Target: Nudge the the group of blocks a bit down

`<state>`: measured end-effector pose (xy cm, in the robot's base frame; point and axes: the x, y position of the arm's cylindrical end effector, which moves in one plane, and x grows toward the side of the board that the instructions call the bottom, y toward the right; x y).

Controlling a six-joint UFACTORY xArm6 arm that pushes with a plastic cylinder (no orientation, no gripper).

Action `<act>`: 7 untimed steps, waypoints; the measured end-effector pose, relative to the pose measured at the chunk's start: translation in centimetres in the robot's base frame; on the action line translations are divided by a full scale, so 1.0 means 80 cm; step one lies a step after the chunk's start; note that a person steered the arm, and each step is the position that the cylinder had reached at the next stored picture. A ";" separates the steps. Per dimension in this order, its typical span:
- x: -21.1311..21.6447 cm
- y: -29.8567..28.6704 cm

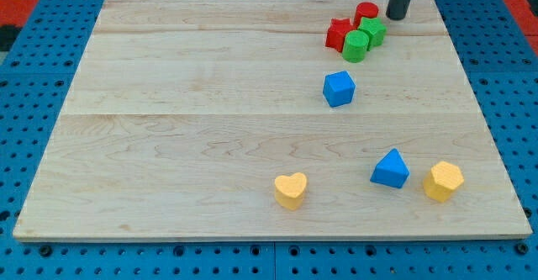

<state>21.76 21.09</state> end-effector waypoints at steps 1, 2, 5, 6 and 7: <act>-0.033 0.001; -0.033 -0.010; 0.026 -0.012; 0.025 -0.015; -0.013 -0.036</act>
<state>20.74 18.20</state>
